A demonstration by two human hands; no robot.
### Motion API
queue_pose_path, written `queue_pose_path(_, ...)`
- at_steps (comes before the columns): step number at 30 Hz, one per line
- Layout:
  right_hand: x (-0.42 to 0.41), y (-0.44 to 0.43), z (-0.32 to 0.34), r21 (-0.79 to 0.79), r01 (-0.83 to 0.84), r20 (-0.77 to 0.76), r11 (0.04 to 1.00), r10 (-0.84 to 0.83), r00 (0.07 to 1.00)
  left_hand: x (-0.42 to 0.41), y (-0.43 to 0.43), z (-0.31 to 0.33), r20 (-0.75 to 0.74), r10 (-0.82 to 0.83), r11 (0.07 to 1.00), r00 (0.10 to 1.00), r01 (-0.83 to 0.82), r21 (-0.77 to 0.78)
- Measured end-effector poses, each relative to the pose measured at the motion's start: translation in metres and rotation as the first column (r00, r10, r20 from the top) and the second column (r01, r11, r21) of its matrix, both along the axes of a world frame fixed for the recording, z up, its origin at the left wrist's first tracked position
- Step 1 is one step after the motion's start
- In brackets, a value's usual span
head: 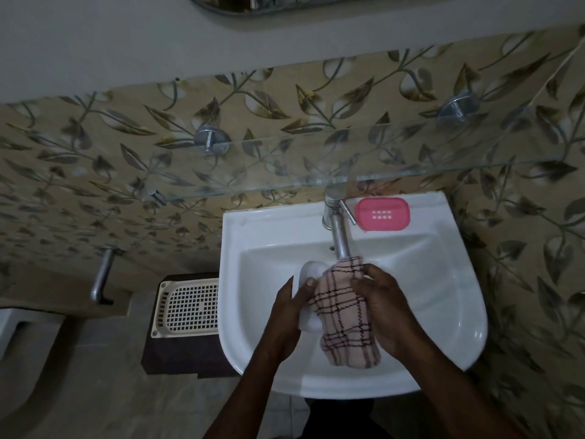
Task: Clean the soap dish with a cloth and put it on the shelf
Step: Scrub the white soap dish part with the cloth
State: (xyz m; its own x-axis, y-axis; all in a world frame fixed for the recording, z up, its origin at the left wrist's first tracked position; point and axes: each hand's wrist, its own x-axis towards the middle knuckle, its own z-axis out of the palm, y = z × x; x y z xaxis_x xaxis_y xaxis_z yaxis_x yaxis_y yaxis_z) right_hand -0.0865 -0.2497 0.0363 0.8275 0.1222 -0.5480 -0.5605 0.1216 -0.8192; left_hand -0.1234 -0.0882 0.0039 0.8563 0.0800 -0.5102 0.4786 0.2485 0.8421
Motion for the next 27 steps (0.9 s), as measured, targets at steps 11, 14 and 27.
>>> queue_pose_path(11, 0.019, -0.009, 0.04, -0.149, -0.17, 0.421, 0.974, 0.218, 0.881, -0.011, 0.032, 0.003, -0.261, -0.202, 0.954, 0.944, 0.249, 0.164)
queue_pose_path(14, 0.003, 0.01, 0.023, -0.229, -0.391, 0.413, 0.891, 0.453, 0.79, -0.005, 0.023, 0.01, -0.22, -0.236, 0.953, 0.946, 0.269, 0.136)
queue_pose_path(27, -0.002, 0.022, -0.018, -0.807, -0.107, 0.431, 0.581, 0.703, 0.566, -0.005, 0.02, 0.02, 0.032, -0.469, 0.78, 0.883, 0.397, 0.484)
